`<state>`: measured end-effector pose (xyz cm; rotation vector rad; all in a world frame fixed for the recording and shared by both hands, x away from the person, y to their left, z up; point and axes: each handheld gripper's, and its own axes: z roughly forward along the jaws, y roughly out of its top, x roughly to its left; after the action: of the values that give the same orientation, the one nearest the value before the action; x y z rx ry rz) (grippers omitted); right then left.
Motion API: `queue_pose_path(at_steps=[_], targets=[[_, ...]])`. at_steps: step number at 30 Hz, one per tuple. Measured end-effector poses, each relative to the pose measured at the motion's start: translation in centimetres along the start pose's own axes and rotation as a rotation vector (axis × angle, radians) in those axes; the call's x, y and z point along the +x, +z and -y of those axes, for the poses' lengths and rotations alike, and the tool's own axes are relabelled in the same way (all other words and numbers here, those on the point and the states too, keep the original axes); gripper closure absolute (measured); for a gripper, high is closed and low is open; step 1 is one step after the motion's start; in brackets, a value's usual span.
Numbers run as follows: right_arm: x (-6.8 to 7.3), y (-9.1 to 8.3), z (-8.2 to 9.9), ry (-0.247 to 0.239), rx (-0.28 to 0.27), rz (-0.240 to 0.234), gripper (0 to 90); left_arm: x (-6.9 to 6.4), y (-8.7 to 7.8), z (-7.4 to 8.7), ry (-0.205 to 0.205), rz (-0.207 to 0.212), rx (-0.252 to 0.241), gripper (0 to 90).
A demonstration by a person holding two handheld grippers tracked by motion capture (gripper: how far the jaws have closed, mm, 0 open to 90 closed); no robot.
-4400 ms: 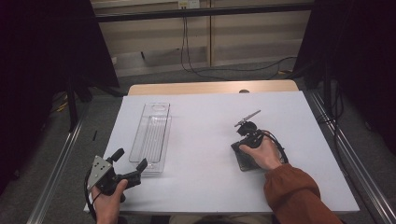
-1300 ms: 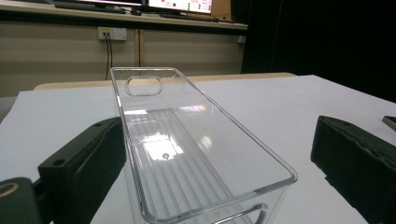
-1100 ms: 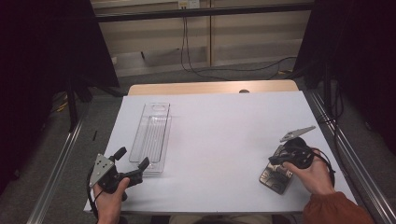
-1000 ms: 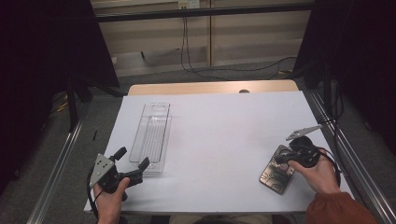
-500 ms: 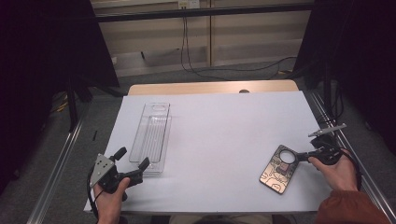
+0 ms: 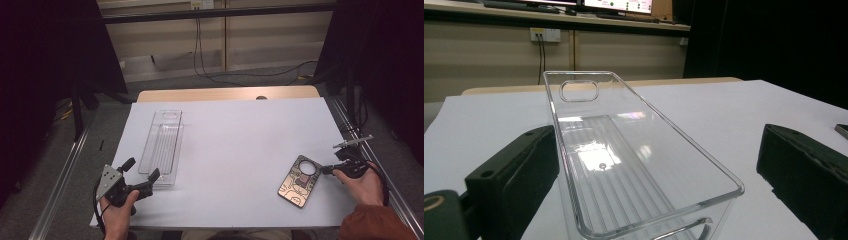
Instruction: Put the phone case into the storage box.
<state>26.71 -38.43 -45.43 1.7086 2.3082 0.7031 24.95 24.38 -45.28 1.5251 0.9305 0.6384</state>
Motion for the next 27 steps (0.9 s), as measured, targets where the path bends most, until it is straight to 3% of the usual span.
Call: queue_pose_path(at_steps=[17,27], targets=[[0.6,0.8,-0.6,0.009,-0.049,0.025,90.0,0.0,0.1,0.0,-0.004,-0.001,0.005,3.4],[1.2,1.5,-1.6,0.01,-0.044,0.006,90.0,0.0,0.2,0.1,-0.019,0.007,0.001,3.4]])
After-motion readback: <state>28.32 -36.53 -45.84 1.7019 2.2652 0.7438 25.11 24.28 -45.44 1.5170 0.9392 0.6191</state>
